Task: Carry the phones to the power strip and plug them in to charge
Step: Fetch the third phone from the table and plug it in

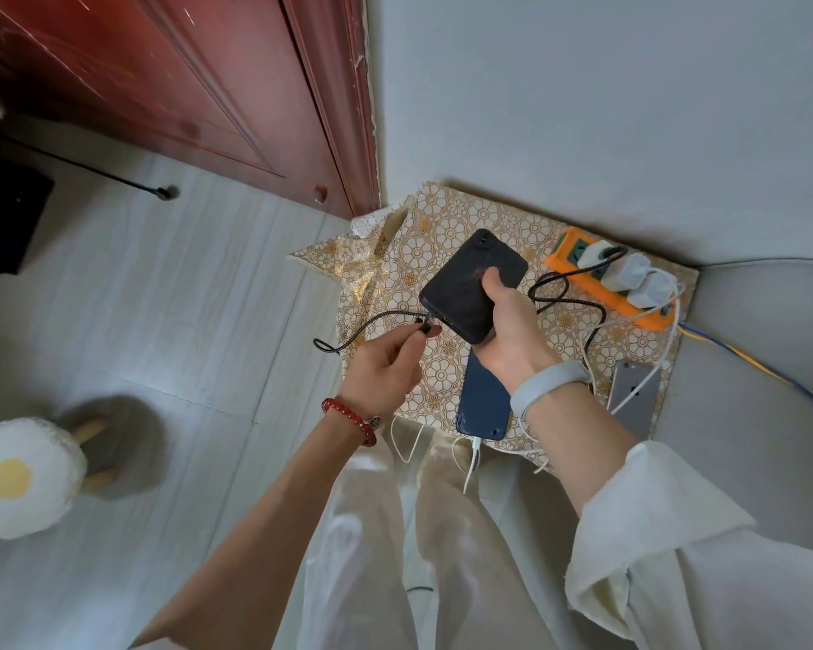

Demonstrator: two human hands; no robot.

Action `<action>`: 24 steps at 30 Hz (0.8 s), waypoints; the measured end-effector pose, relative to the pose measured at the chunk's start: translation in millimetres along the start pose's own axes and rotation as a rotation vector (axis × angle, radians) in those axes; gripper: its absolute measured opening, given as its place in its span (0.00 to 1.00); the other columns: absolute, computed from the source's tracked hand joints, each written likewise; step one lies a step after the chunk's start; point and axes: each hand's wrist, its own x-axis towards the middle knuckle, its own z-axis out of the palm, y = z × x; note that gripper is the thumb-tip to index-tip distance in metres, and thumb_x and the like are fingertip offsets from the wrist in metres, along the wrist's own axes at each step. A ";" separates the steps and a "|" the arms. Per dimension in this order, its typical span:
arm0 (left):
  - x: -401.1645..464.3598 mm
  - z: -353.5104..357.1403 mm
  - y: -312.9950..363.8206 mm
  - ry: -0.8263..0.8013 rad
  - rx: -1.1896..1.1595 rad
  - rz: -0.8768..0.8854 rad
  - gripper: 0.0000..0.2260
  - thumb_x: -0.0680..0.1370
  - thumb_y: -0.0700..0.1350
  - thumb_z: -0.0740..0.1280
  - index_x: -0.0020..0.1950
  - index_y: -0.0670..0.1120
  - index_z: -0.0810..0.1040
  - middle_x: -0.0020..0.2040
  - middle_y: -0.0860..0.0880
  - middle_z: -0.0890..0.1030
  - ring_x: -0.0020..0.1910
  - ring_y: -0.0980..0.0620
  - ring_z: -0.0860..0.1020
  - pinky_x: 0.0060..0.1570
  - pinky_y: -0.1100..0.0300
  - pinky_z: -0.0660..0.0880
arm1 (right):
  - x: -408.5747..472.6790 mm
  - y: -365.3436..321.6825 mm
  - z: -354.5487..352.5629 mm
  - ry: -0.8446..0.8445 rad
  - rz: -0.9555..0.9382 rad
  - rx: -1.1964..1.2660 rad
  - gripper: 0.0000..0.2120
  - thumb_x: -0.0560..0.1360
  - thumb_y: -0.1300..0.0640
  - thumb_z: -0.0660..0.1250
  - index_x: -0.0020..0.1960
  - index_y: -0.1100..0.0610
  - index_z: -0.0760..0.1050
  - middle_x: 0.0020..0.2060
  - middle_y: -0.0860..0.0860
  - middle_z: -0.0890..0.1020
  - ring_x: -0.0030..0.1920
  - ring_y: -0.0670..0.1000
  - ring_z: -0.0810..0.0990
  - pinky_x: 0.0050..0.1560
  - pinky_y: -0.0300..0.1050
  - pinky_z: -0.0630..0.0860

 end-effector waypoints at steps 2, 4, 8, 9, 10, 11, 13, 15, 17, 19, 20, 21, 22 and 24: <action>0.6 -1.0 0.6 0.002 0.011 -0.004 0.11 0.79 0.40 0.56 0.48 0.50 0.77 0.21 0.50 0.64 0.16 0.60 0.61 0.18 0.69 0.59 | 0.4 -0.8 0.5 -0.020 0.014 0.028 0.18 0.77 0.53 0.62 0.63 0.60 0.70 0.59 0.58 0.78 0.56 0.58 0.79 0.53 0.53 0.78; 2.7 -1.2 1.7 -0.017 0.012 -0.024 0.13 0.79 0.41 0.56 0.42 0.52 0.77 0.18 0.54 0.66 0.17 0.60 0.61 0.19 0.67 0.60 | -0.4 -0.9 2.1 -0.035 0.031 0.048 0.18 0.77 0.53 0.61 0.63 0.60 0.70 0.59 0.58 0.79 0.54 0.57 0.79 0.50 0.53 0.78; 5.7 -1.3 2.3 -0.030 0.023 -0.069 0.14 0.79 0.41 0.56 0.37 0.47 0.77 0.19 0.52 0.67 0.17 0.58 0.61 0.19 0.66 0.61 | -1.7 0.2 5.1 -0.091 0.046 0.074 0.17 0.78 0.54 0.60 0.64 0.60 0.69 0.59 0.58 0.78 0.52 0.56 0.79 0.43 0.50 0.78; 6.0 -1.4 2.1 -0.032 0.029 -0.073 0.13 0.79 0.41 0.55 0.40 0.45 0.77 0.20 0.51 0.66 0.17 0.58 0.61 0.19 0.66 0.61 | -1.3 -0.3 5.2 -0.101 0.048 0.068 0.17 0.78 0.53 0.60 0.64 0.60 0.69 0.59 0.58 0.78 0.53 0.56 0.79 0.46 0.50 0.78; 6.5 -1.6 1.8 -0.034 0.037 -0.074 0.13 0.79 0.41 0.55 0.41 0.46 0.77 0.21 0.49 0.66 0.17 0.58 0.61 0.19 0.66 0.61 | -0.7 -0.5 5.1 -0.105 0.050 0.064 0.17 0.78 0.53 0.59 0.64 0.60 0.69 0.60 0.58 0.78 0.54 0.56 0.79 0.49 0.52 0.78; 7.0 -2.2 1.3 -0.037 0.047 -0.073 0.13 0.79 0.41 0.54 0.42 0.48 0.77 0.21 0.48 0.66 0.17 0.58 0.61 0.19 0.66 0.61 | 0.0 -0.6 4.8 -0.108 0.050 0.062 0.17 0.78 0.53 0.60 0.64 0.60 0.69 0.60 0.58 0.78 0.55 0.57 0.79 0.51 0.53 0.77; 8.6 -3.1 0.6 -0.041 0.070 -0.077 0.14 0.80 0.42 0.54 0.42 0.50 0.77 0.20 0.49 0.66 0.16 0.58 0.61 0.20 0.65 0.61 | 0.4 -1.0 4.6 -0.117 0.036 0.052 0.17 0.78 0.54 0.60 0.65 0.60 0.69 0.60 0.58 0.78 0.56 0.57 0.79 0.51 0.53 0.77; 11.0 -3.4 -0.4 -0.034 0.120 -0.083 0.14 0.80 0.43 0.53 0.41 0.49 0.77 0.18 0.54 0.66 0.16 0.59 0.61 0.22 0.64 0.61 | 0.1 -1.6 4.8 -0.122 0.005 0.031 0.17 0.78 0.55 0.60 0.65 0.59 0.69 0.60 0.57 0.77 0.56 0.57 0.78 0.50 0.52 0.78; 13.8 -3.1 -1.4 -0.023 0.174 -0.083 0.14 0.79 0.43 0.53 0.40 0.49 0.76 0.19 0.54 0.66 0.16 0.59 0.62 0.22 0.65 0.61 | 0.2 -2.8 4.9 -0.121 -0.024 -0.001 0.17 0.78 0.55 0.60 0.65 0.59 0.69 0.60 0.57 0.77 0.56 0.56 0.78 0.51 0.53 0.78; 16.1 -2.4 -3.2 -0.007 0.197 -0.095 0.14 0.79 0.43 0.53 0.38 0.48 0.75 0.22 0.52 0.65 0.16 0.60 0.62 0.22 0.66 0.61 | -0.8 -4.2 5.7 -0.121 -0.031 -0.026 0.17 0.78 0.56 0.61 0.65 0.59 0.68 0.60 0.57 0.77 0.57 0.56 0.78 0.52 0.53 0.78; 17.0 -1.7 -4.8 0.002 0.207 -0.104 0.15 0.79 0.42 0.54 0.36 0.49 0.74 0.23 0.52 0.65 0.15 0.60 0.62 0.22 0.65 0.61 | -1.4 -4.4 5.6 -0.119 -0.032 -0.041 0.17 0.78 0.56 0.60 0.65 0.59 0.68 0.61 0.57 0.77 0.57 0.56 0.78 0.52 0.53 0.78; 17.4 -1.5 -6.6 0.011 0.216 -0.115 0.15 0.79 0.42 0.54 0.35 0.49 0.74 0.23 0.52 0.65 0.15 0.59 0.62 0.23 0.64 0.60 | -1.7 -3.4 5.5 -0.121 -0.038 -0.060 0.17 0.78 0.56 0.60 0.65 0.58 0.67 0.61 0.57 0.77 0.57 0.56 0.78 0.51 0.53 0.78; 17.6 -1.4 -8.5 0.019 0.218 -0.124 0.16 0.79 0.42 0.54 0.34 0.49 0.74 0.23 0.52 0.65 0.15 0.59 0.62 0.24 0.64 0.60 | -2.3 -2.2 5.9 -0.129 -0.046 -0.079 0.17 0.78 0.56 0.60 0.66 0.58 0.67 0.61 0.56 0.76 0.58 0.56 0.77 0.51 0.53 0.78; 17.2 1.5 -12.8 0.036 0.207 -0.130 0.16 0.79 0.41 0.54 0.33 0.49 0.73 0.23 0.52 0.65 0.16 0.59 0.62 0.25 0.63 0.60 | -2.7 1.5 4.7 -0.144 -0.070 -0.094 0.17 0.78 0.56 0.59 0.66 0.56 0.66 0.62 0.55 0.76 0.58 0.56 0.77 0.54 0.54 0.77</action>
